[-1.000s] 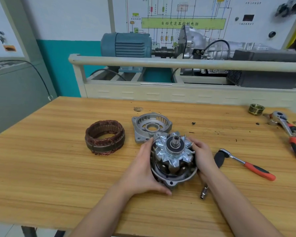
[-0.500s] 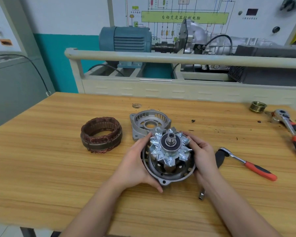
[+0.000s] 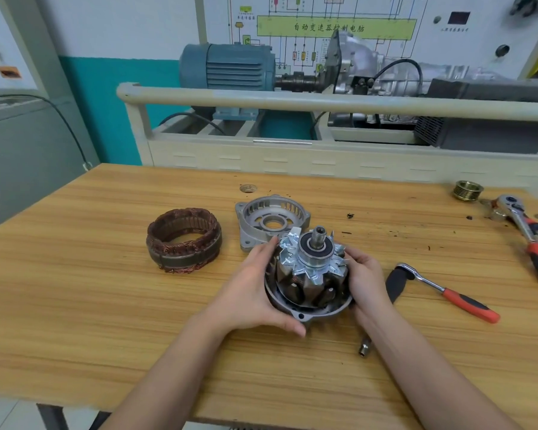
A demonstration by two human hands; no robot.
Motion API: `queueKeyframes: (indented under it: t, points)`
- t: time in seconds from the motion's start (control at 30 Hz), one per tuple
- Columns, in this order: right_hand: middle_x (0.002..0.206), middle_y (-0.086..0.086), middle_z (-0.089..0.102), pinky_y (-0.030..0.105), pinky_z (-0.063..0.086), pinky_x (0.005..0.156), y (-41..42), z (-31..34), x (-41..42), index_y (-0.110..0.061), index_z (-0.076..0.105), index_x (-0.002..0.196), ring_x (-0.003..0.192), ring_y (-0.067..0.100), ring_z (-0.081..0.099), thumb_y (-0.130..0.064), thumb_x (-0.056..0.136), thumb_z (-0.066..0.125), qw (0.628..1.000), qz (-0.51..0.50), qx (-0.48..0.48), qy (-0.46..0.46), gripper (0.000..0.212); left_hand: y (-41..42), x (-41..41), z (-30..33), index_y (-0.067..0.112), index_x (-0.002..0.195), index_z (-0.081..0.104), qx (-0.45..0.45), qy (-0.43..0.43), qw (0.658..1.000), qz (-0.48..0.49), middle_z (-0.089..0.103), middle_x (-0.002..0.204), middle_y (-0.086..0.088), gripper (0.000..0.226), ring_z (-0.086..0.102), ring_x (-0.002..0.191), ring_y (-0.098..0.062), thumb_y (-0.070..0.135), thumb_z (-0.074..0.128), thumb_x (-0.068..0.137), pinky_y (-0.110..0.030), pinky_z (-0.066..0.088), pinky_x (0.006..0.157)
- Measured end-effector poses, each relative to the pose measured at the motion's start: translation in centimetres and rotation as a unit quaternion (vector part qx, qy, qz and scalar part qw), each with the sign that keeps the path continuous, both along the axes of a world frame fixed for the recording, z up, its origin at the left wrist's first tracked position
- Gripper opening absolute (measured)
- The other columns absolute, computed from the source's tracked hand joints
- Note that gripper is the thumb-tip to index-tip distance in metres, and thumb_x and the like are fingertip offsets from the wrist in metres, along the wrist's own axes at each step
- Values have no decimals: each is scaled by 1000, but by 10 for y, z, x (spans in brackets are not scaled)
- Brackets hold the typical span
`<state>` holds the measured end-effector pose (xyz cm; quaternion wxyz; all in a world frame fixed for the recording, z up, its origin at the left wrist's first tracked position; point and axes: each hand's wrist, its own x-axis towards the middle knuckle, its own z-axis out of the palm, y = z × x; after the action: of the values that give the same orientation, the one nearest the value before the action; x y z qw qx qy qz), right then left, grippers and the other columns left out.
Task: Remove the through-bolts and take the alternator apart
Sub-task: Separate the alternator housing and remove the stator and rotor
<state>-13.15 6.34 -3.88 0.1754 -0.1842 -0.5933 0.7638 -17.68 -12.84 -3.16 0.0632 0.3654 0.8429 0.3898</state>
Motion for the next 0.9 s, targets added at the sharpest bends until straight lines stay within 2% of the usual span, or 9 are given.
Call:
queueKeyframes:
  t: [0.13,0.23,0.4,0.57,0.63,0.77,0.83,0.9]
  points:
    - [82,4,75,33,53,72,1,2,0,-22,77,68,79,16,72,0,94,50,1000,-3,-1,-13,43,3,5,5,27,152,-3,-82,51,995,21,16,150,17,153,27,138,-9,92,62,30,-33,32,113]
    - [85,6,75,34,55,74,0,1,0,-19,77,75,83,19,72,1,93,51,1000,-10,5,-18,37,7,7,8,19,152,-6,-148,116,982,29,18,148,10,150,30,135,-14,94,56,37,-36,38,108]
    - [80,3,75,26,55,61,3,0,0,-16,71,85,80,18,72,2,91,54,999,-41,-5,-22,25,13,9,10,20,150,-7,-130,143,981,30,14,152,7,147,31,136,-18,92,59,40,-39,38,108]
    - [61,-14,70,18,50,46,3,1,-1,-16,61,75,57,1,67,5,91,54,996,-78,-43,-28,27,17,0,14,22,149,-8,-142,174,974,20,22,155,-2,147,45,128,-23,95,54,38,-35,41,102]
    - [64,-10,71,21,52,52,0,3,0,-17,64,77,65,7,70,2,92,55,995,-82,-38,-33,26,15,0,11,22,150,-8,-128,172,977,16,26,154,1,145,47,127,-20,93,57,40,-33,42,102]
    - [97,9,73,41,54,87,-9,7,4,-13,72,97,98,24,67,-4,93,57,995,-91,-19,-32,17,9,3,5,26,150,-7,-70,141,987,17,31,152,9,144,40,134,-11,87,62,39,-33,37,108]
    - [100,11,73,42,54,89,-13,9,7,-11,72,99,99,26,67,-4,93,57,996,-87,-14,-21,18,6,5,5,26,150,-4,-50,139,989,20,36,150,11,144,41,133,-8,87,64,39,-32,37,109]
    - [96,9,74,39,56,84,-15,10,9,-13,73,96,96,24,69,-4,93,57,996,-88,4,-4,19,4,5,6,26,151,1,-39,157,987,26,39,148,11,143,44,131,-8,90,61,39,-33,38,108]
